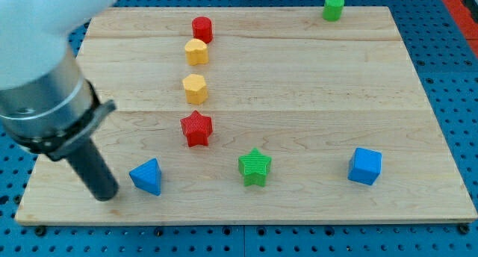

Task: Slide the green circle towards the top left

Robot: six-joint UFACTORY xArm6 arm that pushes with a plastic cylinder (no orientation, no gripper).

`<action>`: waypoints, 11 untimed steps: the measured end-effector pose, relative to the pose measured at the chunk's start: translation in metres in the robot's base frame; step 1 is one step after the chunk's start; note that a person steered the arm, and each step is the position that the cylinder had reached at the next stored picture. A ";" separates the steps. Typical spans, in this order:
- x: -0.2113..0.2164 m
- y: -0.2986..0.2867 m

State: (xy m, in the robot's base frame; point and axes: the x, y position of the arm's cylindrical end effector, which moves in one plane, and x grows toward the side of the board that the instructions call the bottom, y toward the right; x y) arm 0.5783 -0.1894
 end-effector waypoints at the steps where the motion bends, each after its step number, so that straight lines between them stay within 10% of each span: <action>1: -0.083 0.007; 4: -0.368 0.084; 7: -0.295 0.349; 8: -0.368 0.434; 11: -0.387 0.368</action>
